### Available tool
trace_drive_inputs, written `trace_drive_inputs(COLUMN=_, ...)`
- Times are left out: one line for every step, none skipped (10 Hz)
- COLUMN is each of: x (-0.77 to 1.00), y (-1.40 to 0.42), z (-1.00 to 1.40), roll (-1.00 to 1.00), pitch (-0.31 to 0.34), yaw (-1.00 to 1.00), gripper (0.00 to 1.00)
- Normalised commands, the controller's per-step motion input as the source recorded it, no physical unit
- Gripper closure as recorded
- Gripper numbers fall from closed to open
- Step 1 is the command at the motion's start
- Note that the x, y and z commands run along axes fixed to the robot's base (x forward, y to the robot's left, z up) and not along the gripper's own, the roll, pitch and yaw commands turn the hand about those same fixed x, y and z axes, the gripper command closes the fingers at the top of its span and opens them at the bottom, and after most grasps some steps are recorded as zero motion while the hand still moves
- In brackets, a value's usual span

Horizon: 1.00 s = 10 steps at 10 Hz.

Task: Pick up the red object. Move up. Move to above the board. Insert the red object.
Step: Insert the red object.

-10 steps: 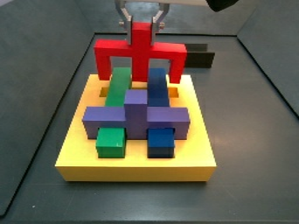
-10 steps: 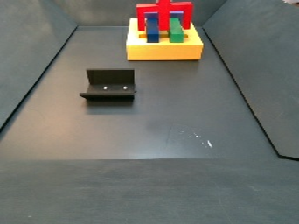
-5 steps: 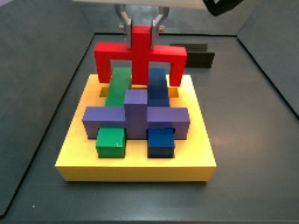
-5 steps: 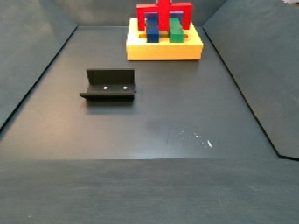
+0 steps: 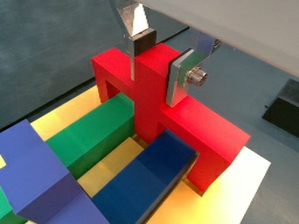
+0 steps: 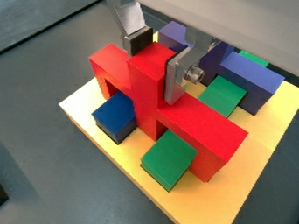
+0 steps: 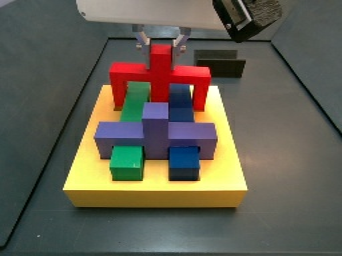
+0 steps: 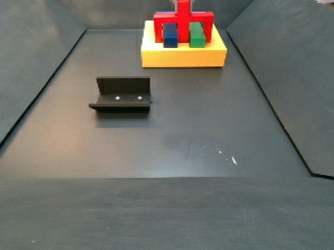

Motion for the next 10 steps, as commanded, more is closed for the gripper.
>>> trace_drive_inputs(x=0.01, y=-0.11, z=-0.18, roll=0.0, pitch=-0.05, yaw=-0.04, gripper=1.0)
trace_drive_inputs(x=0.01, y=-0.15, z=-0.17, roll=0.0, pitch=-0.059, yaw=0.0, gripper=1.0)
trace_drive_inputs(x=0.04, y=-0.14, z=-0.18, roll=0.0, pitch=-0.056, yaw=0.0, gripper=1.0)
trace_drive_inputs(x=0.09, y=-0.13, z=-0.06, roll=0.0, pitch=-0.044, yaw=0.0, gripper=1.0)
trace_drive_inputs(x=0.07, y=-0.02, z=-0.11, roll=0.0, pitch=-0.027, yaw=0.0, gripper=1.0)
trace_drive_inputs(x=0.0, y=0.05, z=-0.3, roll=0.0, pitch=-0.031, yaw=0.0, gripper=1.0)
trace_drive_inputs(x=-0.05, y=0.19, z=-0.53, roll=-0.08, pitch=-0.09, yaw=-0.01, gripper=1.0)
trace_drive_inputs(x=-0.05, y=0.18, z=-0.51, roll=-0.14, pitch=-0.133, yaw=0.0, gripper=1.0)
trace_drive_inputs(x=0.0, y=0.1, z=-0.42, roll=-0.12, pitch=-0.03, yaw=0.0, gripper=1.0)
trace_drive_inputs(x=-0.02, y=0.0, z=-0.55, roll=-0.15, pitch=-0.224, yaw=0.05, gripper=1.0)
